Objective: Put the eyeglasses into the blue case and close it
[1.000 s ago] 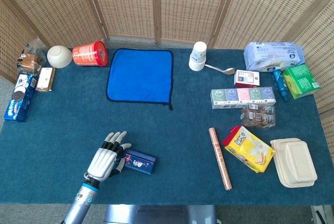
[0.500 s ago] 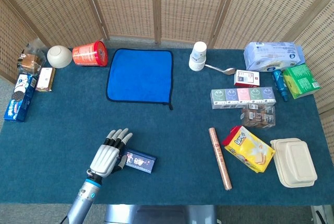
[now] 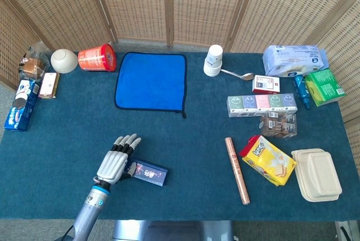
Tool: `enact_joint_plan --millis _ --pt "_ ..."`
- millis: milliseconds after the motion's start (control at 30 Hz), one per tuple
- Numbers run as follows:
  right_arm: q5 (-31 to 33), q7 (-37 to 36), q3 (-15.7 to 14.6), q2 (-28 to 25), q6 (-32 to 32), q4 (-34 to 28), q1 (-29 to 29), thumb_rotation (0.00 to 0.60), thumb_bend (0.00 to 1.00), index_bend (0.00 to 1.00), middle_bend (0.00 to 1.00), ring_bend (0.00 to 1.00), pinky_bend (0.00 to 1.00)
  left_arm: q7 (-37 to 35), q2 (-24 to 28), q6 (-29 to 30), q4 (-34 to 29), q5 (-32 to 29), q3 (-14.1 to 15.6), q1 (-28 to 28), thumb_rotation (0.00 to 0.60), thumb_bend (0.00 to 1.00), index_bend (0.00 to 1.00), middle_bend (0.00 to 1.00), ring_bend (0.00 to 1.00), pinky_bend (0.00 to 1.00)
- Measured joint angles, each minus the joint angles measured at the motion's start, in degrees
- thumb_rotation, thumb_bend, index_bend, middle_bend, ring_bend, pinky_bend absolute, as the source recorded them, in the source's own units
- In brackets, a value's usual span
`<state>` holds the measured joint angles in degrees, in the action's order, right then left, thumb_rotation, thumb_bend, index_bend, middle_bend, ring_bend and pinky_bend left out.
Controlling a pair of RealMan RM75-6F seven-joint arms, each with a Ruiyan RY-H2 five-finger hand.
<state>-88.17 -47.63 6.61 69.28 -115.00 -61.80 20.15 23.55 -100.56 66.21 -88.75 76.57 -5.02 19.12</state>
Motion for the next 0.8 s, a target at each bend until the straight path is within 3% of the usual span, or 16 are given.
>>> enact_joint_plan --millis 267,567,800 --pt "-0.3 0.5 -0.1 -0.3 -0.3 -0.7 0.1 0.600 0.31 0.00 0.01 0.00 0.16 1.4 0.6 -1.1 -1.0 -3.7 -1.8 1.7 0.576 0.49 0.02 0.00 0.00 0.00" --pt "-0.5 1.3 -0.1 -0.7 -0.6 -1.5 0.2 0.600 0.31 0.00 0.01 0.00 0.16 0.4 2.6 -0.4 -3.2 -3.5 -2.2 2.6 0.569 0.49 0.02 0.00 0.00 0.00" --pt "-1.0 2.4 -0.2 -1.0 -0.8 -2.7 0.1 0.600 0.31 0.00 0.01 0.00 0.16 1.5 8.6 -1.2 -8.7 -1.4 0.7 3.1 0.554 0.42 0.01 0.00 0.00 0.00"
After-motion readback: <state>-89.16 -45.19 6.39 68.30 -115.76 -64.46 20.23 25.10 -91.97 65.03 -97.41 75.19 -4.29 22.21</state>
